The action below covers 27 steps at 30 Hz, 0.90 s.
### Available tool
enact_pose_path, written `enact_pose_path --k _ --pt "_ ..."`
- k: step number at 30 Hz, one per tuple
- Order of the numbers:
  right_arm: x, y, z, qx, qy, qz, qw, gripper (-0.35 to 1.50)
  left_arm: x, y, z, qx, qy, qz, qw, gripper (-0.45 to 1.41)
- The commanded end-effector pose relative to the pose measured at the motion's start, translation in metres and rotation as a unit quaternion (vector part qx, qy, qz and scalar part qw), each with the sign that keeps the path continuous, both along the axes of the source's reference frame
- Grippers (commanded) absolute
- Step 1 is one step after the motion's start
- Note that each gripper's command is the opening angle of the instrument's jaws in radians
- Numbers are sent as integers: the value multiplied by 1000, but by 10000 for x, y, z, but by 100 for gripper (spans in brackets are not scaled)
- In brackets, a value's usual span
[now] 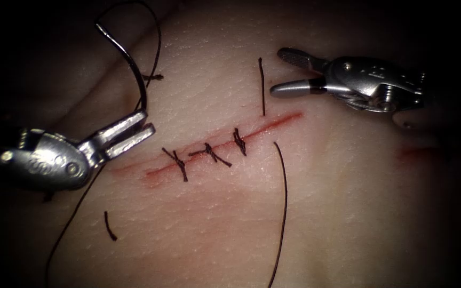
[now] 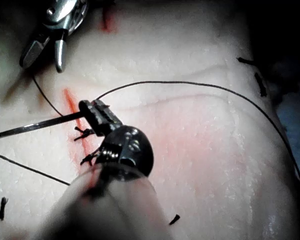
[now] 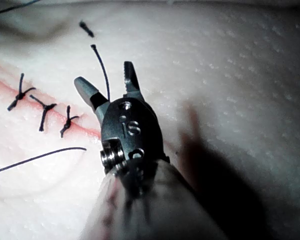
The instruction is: Wound Closure
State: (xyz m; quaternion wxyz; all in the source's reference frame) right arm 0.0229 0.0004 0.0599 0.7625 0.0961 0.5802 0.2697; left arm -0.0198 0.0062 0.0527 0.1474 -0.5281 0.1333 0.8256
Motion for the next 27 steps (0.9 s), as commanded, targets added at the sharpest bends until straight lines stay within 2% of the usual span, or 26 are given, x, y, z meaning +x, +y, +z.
enact_pose_path --k 1,9,15,27 --pt "5 -8 4 0 2 -2 1000 127 -3 -4 17 9 0 3 1000 -45" --pt "5 -15 -1 0 3 -3 1000 127 13 -8 120 66 -25 27 997 -45" --pt "-1 -25 -2 -3 4 -7 1000 125 26 -17 176 78 -22 44 996 -45" --pt "-15 -39 2 -7 -1 -9 1000 122 68 6 203 92 -1 19 996 -45"
